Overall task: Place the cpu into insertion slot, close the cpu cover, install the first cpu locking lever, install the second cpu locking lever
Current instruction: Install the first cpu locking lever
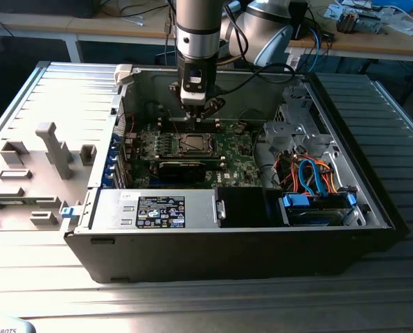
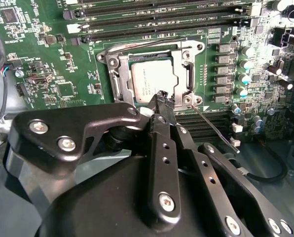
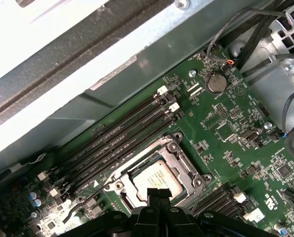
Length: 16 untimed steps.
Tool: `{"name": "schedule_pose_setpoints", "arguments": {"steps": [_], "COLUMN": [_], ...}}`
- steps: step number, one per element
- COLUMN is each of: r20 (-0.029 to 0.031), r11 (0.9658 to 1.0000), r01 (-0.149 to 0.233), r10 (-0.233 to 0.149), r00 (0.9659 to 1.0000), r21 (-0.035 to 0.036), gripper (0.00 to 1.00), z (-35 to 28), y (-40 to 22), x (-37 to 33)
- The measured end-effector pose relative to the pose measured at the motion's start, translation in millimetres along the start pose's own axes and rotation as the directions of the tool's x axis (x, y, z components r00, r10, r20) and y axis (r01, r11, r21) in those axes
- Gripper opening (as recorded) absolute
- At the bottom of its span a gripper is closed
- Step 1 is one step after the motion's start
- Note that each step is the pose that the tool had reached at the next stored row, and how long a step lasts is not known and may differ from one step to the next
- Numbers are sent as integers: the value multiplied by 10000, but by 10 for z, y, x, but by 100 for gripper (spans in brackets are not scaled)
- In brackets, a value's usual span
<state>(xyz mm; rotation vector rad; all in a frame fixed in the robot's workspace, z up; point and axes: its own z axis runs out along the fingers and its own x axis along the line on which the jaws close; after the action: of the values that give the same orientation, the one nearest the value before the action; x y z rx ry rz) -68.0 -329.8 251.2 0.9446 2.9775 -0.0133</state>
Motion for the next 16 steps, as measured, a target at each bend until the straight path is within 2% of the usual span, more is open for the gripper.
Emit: {"name": "schedule_pose_setpoints", "arguments": {"steps": [16], "r20": [1], "r11": [9997], "r01": [261], "r10": [-261], "r00": [9997], "r21": [-5], "gripper": [11], "z": [0], "y": [0], "x": [0]}}
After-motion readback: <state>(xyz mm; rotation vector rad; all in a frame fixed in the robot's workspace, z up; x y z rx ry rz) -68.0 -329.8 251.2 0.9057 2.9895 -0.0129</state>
